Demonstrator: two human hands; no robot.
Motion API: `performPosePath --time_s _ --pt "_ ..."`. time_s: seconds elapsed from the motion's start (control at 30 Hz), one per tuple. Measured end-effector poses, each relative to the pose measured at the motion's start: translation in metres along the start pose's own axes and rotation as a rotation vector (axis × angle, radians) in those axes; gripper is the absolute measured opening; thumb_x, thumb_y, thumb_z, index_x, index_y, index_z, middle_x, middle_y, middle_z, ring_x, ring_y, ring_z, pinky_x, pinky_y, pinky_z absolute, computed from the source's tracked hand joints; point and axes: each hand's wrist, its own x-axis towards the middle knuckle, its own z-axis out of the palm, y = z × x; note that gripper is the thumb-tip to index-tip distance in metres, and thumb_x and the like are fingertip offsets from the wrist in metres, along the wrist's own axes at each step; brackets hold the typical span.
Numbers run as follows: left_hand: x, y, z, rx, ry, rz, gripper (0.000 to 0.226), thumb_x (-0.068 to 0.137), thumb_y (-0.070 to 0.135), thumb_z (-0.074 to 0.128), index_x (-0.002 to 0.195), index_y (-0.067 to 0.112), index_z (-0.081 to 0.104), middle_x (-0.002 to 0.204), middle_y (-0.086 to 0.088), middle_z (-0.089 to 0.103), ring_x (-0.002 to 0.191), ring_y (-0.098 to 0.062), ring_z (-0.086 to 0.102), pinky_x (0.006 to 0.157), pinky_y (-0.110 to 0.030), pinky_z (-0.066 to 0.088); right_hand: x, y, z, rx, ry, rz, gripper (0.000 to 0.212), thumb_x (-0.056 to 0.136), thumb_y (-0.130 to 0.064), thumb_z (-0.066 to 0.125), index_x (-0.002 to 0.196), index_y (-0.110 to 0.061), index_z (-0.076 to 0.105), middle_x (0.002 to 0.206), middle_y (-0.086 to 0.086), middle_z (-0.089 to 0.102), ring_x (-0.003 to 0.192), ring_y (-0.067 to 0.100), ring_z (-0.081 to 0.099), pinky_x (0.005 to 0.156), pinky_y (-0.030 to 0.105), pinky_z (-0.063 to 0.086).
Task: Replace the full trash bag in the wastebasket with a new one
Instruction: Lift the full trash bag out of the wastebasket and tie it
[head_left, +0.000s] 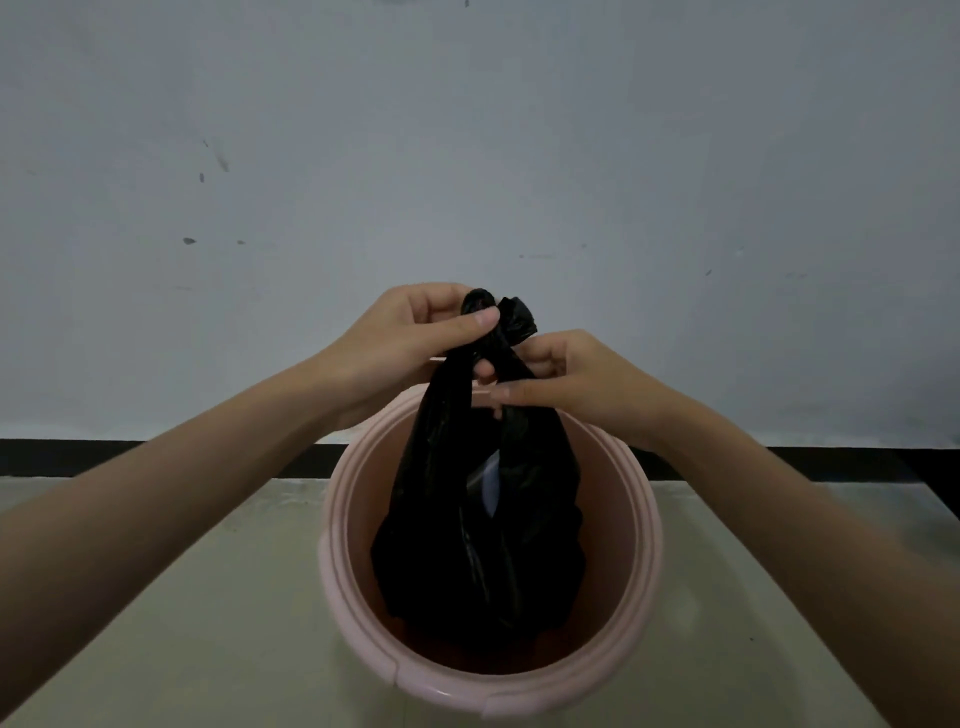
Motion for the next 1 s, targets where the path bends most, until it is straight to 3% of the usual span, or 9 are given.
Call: performPosePath --time_s 0.13,0.27,0.37,0.5,0.6,0.7,0.83,1.0 --pt "-0.004 -0.001 -0.006 0.216 -0.135 0.039 0.019 0.075 0.031 0.061 0.079 0.015 0.070 0.069 0.007 0.068 0.069 -0.002 0.061 0.068 -0.012 0.048 0.003 -0.003 -0.006 -0.078 0.025 -0.016 0.008 0.084 -0.002 0.059 0.088 -0.004 0.065 0.086 0.012 0.065 0.081 0.012 0.060 0.080 0.021 0.047" --pt "0.004 -0.018 -0.016 0.720 -0.016 0.315 0.017 0.069 0.028 0.075 0.077 0.013 0.072 0.079 0.005 0.062 0.069 0.006 0.056 0.066 -0.004 0.038 0.001 -0.005 -0.009 -0.104 0.070 -0.040 0.011 0.083 -0.003 0.061 0.085 -0.012 0.066 0.078 0.009 0.066 0.073 0.011 0.061 0.071 0.017 0.049" --pt "0.005 -0.034 -0.017 1.031 0.108 0.504 0.012 0.074 0.019 0.071 0.082 0.011 0.072 0.085 -0.001 0.061 0.060 0.003 0.047 0.062 -0.004 0.035 0.001 -0.002 -0.005 -0.001 0.092 0.027 0.016 0.090 -0.005 0.051 0.090 -0.012 0.066 0.070 -0.002 0.069 0.066 0.006 0.064 0.066 0.017 0.053" --pt "0.001 -0.047 -0.005 1.043 0.275 0.692 0.012 0.080 0.012 0.062 0.083 0.003 0.069 0.089 -0.011 0.063 0.076 -0.006 0.048 0.070 -0.004 0.035 0.002 0.004 0.002 0.083 0.082 0.124 0.025 0.092 -0.004 0.047 0.113 -0.011 0.058 0.084 0.006 0.070 0.070 0.017 0.066 0.074 0.031 0.056" --pt "0.000 -0.051 0.002 0.997 0.303 0.799 0.005 0.078 0.000 0.066 0.081 0.000 0.069 0.088 -0.015 0.064 0.080 -0.002 0.046 0.077 -0.002 0.034 -0.001 0.005 0.009 0.115 0.088 0.050 0.023 0.090 -0.001 0.050 0.103 -0.015 0.063 0.088 0.013 0.068 0.078 0.025 0.064 0.083 0.040 0.051" --pt "-0.002 -0.046 0.001 0.953 0.315 0.878 0.004 0.080 0.002 0.066 0.078 -0.001 0.069 0.088 -0.015 0.066 0.082 -0.007 0.053 0.077 -0.010 0.040 0.001 0.010 0.005 0.162 0.186 -0.050 0.021 0.088 0.003 0.050 0.090 -0.011 0.065 0.072 0.002 0.070 0.067 0.014 0.066 0.071 0.024 0.054" --pt "-0.008 -0.039 -0.005 1.020 0.156 1.032 0.010 0.088 0.005 0.054 0.081 0.002 0.060 0.095 -0.015 0.070 0.094 -0.027 0.060 0.085 -0.031 0.049 0.000 0.007 -0.004 0.246 0.233 -0.061 0.014 0.084 0.004 0.054 0.082 -0.006 0.065 0.066 -0.002 0.071 0.065 0.008 0.067 0.066 0.017 0.054" --pt "-0.028 -0.047 -0.011 1.064 -0.104 0.873 0.011 0.090 0.007 0.045 0.097 0.010 0.052 0.102 -0.013 0.069 0.099 -0.021 0.062 0.087 -0.027 0.050 0.005 0.012 -0.019 0.134 0.396 0.069 0.024 0.087 -0.002 0.055 0.067 -0.014 0.060 0.062 -0.007 0.069 0.064 0.006 0.068 0.075 0.022 0.052"
